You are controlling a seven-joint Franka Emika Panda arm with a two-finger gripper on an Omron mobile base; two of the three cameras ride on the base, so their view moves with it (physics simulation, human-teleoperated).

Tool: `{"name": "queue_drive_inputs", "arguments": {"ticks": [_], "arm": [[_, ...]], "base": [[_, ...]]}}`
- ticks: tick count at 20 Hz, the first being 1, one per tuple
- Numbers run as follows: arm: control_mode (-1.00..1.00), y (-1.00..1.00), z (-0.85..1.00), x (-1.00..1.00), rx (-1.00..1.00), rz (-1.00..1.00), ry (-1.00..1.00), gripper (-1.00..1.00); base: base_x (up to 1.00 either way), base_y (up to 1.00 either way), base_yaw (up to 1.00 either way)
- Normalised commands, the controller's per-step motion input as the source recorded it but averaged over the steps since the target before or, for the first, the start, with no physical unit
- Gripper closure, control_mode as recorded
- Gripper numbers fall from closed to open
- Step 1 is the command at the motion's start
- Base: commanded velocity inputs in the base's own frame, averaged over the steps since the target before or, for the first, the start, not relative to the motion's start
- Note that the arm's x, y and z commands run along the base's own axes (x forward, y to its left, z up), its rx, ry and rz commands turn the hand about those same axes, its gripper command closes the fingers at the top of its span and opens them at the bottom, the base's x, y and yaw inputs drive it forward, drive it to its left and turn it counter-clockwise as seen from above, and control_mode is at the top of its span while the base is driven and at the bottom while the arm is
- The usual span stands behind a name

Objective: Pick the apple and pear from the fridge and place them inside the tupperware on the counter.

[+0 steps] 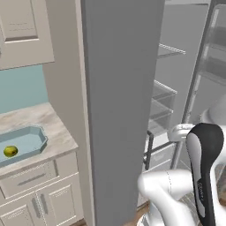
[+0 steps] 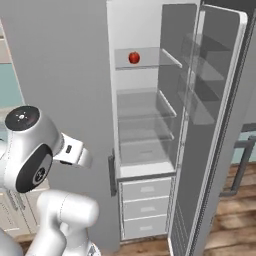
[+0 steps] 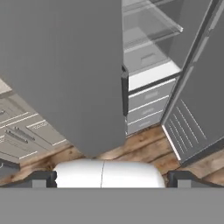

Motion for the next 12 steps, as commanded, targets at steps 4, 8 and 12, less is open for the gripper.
{"name": "queue_drive_inputs", "arguments": {"ticks": [4, 8, 12], "arm": [[1.00, 0.00, 0.00, 0.00, 0.00, 0.00, 0.00, -1.00], [1.00, 0.00, 0.00, 0.00, 0.00, 0.00, 0.00, -1.00], [1.00, 0.00, 0.00, 0.00, 0.00, 0.00, 0.00, -1.00]], "base": [[0.60, -0.15, 0.03], [0.43, -0.34, 0.24], [0.23, -0.49, 0.61]]}}
